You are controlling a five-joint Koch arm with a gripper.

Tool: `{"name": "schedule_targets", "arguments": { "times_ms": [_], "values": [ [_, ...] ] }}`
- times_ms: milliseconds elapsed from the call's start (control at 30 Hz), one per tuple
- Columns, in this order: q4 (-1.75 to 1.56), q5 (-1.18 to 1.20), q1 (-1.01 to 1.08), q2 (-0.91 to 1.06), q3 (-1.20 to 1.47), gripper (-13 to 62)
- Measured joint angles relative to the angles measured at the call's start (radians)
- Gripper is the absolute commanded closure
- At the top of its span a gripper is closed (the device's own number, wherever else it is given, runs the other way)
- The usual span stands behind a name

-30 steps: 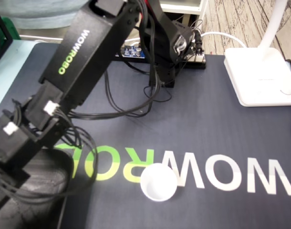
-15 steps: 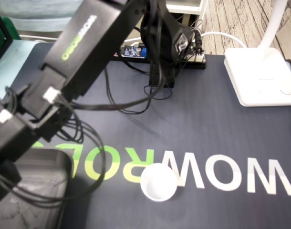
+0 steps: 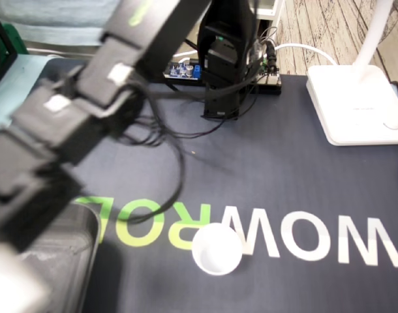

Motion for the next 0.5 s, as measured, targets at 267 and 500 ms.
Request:
{"name": "schedule_targets", "arguments": {
  "times_ms": [267,500],
  "values": [
    [0.000,-0.322,-0.196,0.258,0.281,47.2],
    [0.000,-0.735,-0.446,0.497,0.500,47.2]
  ]
}}
